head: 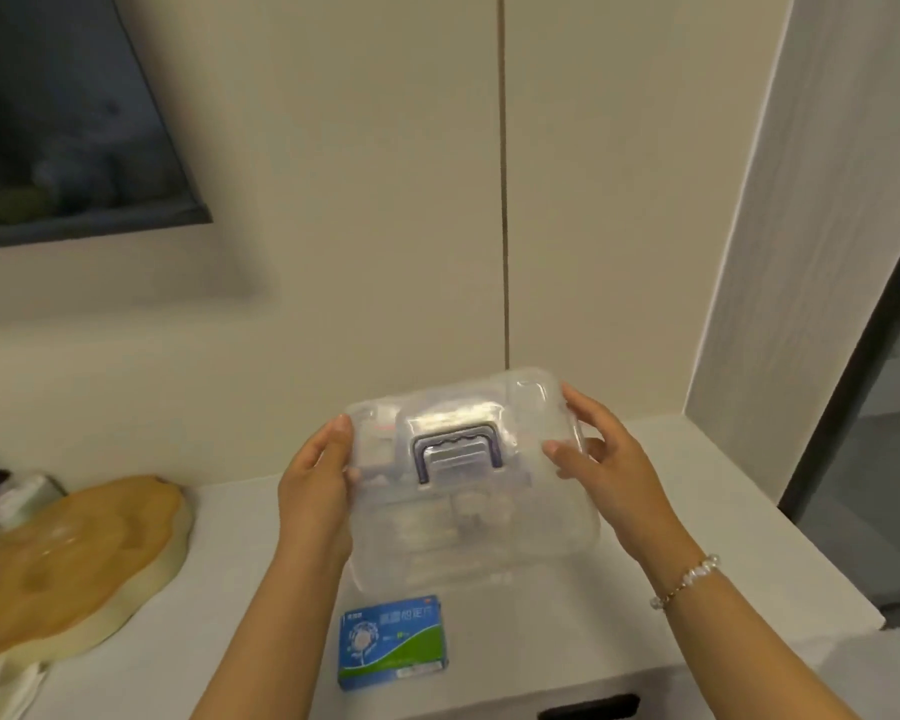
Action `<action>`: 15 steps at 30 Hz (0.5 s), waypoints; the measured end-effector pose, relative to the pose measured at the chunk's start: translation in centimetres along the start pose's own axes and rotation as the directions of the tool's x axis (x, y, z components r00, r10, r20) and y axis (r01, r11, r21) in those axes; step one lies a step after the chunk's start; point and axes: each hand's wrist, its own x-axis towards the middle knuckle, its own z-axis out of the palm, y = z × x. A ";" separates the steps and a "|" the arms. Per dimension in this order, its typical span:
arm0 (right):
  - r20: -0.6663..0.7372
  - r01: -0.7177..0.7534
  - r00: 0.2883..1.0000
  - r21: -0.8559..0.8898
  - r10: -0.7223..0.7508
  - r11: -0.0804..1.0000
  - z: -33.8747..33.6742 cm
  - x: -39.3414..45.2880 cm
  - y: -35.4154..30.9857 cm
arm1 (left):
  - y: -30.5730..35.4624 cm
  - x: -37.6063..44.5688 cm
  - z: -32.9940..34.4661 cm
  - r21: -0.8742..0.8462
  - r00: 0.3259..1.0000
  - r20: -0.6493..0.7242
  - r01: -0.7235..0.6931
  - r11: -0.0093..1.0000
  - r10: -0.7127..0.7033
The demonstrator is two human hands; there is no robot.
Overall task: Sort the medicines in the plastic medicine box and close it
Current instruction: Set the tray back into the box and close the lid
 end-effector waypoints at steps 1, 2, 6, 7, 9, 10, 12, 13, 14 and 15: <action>0.006 -0.022 1.000 0.023 0.022 0.999 0.4 0.3 0.2 | 0.2 0.6 -0.2 -0.008 1.000 0.001 0.029 1.000 -0.029; 0.013 -0.054 0.998 0.048 0.053 0.997 0.8 0.6 0.5 | 0.4 1.3 -0.4 -0.019 0.998 -0.005 0.058 0.998 -0.058; 0.052 -0.142 0.989 0.153 0.135 0.978 1.8 2.2 2.0 | 1.1 3.5 -1.0 -0.049 0.989 -0.003 0.145 0.988 -0.145; 0.051 -0.158 0.987 0.214 0.151 0.964 2.1 2.6 2.4 | 1.1 3.7 -1.1 -0.077 0.987 0.009 0.158 0.984 -0.157; 0.014 -0.201 0.978 0.356 0.209 0.913 2.7 3.6 3.1 | 0.8 4.0 -1.1 -0.104 0.984 0.048 0.174 0.979 -0.170; -0.011 -0.221 0.969 0.404 0.246 0.888 3.0 4.1 3.4 | 0.3 4.2 -1.2 -0.073 0.985 0.065 0.165 0.984 -0.160; -0.051 -0.235 0.957 0.435 0.285 0.869 3.3 4.7 3.8 | -0.8 4.3 -1.5 0.027 0.992 0.070 0.105 0.994 -0.106; -0.064 -0.234 0.956 0.425 0.287 0.874 3.5 5.0 4.1 | -1.5 4.4 -1.7 0.075 0.997 0.056 0.054 0.996 -0.058; -0.072 -0.230 0.957 0.402 0.281 0.886 3.8 5.1 4.2 | -2.0 4.5 -1.9 0.123 0.999 0.044 -0.003 0.992 -0.003; -0.086 -0.225 0.959 0.357 0.271 0.907 4.1 5.2 4.4 | -2.5 4.6 -2.0 0.164 0.998 0.039 -0.052 0.985 0.046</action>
